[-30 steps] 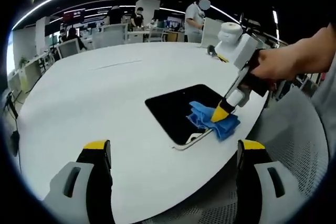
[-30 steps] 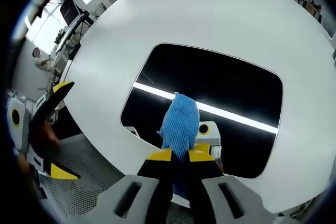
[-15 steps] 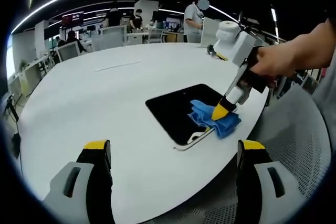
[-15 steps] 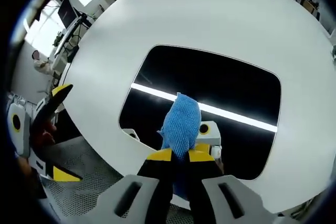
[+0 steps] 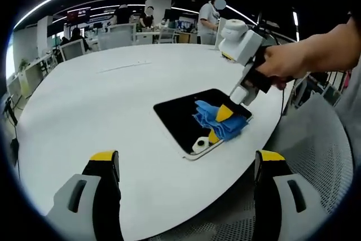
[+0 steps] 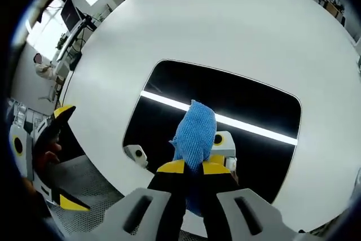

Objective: Wipe the mirror surface with the cleaning cloth until all visible marks leave the cleaned area.

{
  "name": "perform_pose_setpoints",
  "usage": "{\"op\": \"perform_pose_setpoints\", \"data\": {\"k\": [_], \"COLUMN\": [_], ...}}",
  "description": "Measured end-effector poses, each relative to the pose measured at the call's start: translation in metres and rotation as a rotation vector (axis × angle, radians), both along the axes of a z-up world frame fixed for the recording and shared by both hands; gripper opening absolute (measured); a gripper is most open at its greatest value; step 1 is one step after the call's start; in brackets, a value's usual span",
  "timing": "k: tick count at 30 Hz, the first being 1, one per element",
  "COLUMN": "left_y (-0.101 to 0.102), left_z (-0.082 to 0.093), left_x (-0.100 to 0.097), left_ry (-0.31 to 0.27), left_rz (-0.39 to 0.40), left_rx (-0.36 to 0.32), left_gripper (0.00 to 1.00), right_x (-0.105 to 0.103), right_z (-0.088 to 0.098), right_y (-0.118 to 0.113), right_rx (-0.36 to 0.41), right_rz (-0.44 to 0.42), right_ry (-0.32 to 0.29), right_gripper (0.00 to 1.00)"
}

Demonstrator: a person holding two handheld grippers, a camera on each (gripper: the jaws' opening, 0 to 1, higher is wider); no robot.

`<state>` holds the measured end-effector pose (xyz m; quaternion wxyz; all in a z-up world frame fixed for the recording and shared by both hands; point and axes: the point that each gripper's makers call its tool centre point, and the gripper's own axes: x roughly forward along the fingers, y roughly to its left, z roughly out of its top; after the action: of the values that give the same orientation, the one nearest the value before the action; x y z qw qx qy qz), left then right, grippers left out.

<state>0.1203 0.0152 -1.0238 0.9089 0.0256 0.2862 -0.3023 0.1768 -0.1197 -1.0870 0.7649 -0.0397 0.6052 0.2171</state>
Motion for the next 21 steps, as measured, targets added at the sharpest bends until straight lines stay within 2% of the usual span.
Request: {"op": "perform_pose_setpoints", "data": {"k": [10, 17, 18, 20, 21], "left_y": [0.0, 0.0, 0.0, -0.001, -0.001], "left_z": [-0.004, -0.003, -0.003, -0.003, -0.003], "left_x": [-0.001, -0.001, -0.001, 0.0, 0.0], "left_ry": [0.018, 0.011, 0.013, 0.011, 0.01], "left_rz": [-0.004, -0.008, -0.007, -0.009, -0.012], "left_rx": [0.013, 0.012, 0.011, 0.009, 0.009], "left_gripper": [0.99, 0.99, 0.99, 0.99, 0.99], "right_x": [0.028, 0.029, 0.032, 0.034, 0.038], "right_z": [-0.006, -0.001, -0.001, -0.002, -0.002], "right_y": [0.002, 0.001, 0.001, 0.0, 0.001], "right_rx": [-0.008, -0.024, -0.029, -0.03, -0.033], "right_rz": [-0.004, 0.001, 0.01, 0.001, 0.012], "right_ry": [0.003, 0.001, -0.016, 0.001, -0.013], "right_gripper": [0.03, 0.03, 0.03, 0.03, 0.03]}}
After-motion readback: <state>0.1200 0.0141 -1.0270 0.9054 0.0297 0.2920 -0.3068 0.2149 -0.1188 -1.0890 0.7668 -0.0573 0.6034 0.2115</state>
